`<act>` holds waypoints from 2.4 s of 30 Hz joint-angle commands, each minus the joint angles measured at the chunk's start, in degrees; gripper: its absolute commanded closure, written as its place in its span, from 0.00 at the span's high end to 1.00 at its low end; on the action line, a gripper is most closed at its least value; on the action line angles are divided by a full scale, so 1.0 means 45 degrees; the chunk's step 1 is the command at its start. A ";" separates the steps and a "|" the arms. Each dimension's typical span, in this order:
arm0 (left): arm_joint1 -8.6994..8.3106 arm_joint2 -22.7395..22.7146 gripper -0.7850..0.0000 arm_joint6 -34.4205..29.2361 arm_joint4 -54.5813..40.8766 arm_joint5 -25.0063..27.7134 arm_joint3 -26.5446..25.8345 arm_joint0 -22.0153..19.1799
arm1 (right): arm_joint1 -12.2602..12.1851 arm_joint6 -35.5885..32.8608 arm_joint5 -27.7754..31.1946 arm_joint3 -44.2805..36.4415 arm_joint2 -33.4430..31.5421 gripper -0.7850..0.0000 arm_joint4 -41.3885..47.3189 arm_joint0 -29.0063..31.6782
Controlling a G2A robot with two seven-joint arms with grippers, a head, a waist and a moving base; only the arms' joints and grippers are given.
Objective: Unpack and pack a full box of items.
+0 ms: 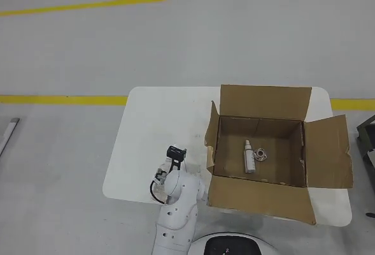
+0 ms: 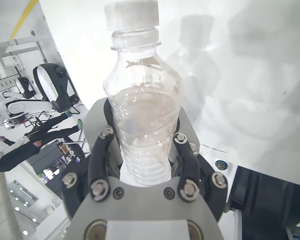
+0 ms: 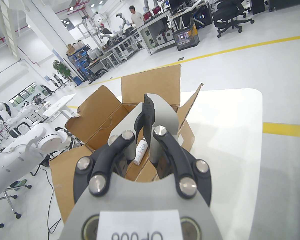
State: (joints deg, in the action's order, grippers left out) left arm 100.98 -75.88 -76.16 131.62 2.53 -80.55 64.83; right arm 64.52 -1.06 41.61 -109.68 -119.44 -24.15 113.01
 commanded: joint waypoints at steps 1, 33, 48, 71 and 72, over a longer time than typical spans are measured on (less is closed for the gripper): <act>0.0021 -0.0073 0.00 0.0077 -0.0314 -0.0065 0.0188 -0.0123 | 0.0000 0.0000 0.0000 0.0000 0.0000 0.00 0.0000 0.0000; 0.0035 -0.0507 1.00 -0.0130 -0.1414 0.0037 0.0926 -0.0800 | 0.0000 0.0000 0.0000 0.0000 0.0000 0.00 0.0000 0.0000; 0.0000 -0.0683 1.00 -0.0570 -0.1689 0.0278 -0.1791 -0.0087 | 0.0005 -0.1552 -0.1851 -0.2293 0.0349 0.00 -0.0826 -0.0325; 0.0000 -0.0683 1.00 -0.0570 -0.1689 0.0278 -0.1791 -0.0087 | 0.0096 -0.4314 -0.7086 -0.2142 0.5750 0.00 -0.5576 -0.3628; 0.0000 -0.0683 1.00 -0.0570 -0.1689 0.0278 -0.1791 -0.0087 | 0.0096 -0.4314 -0.7086 -0.2142 0.5750 0.00 -0.5576 -0.3628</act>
State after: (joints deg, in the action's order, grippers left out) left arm 100.98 -78.95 -78.73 124.03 3.78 -88.61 64.43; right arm 64.95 -20.47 9.72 -119.33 -93.57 -49.23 96.69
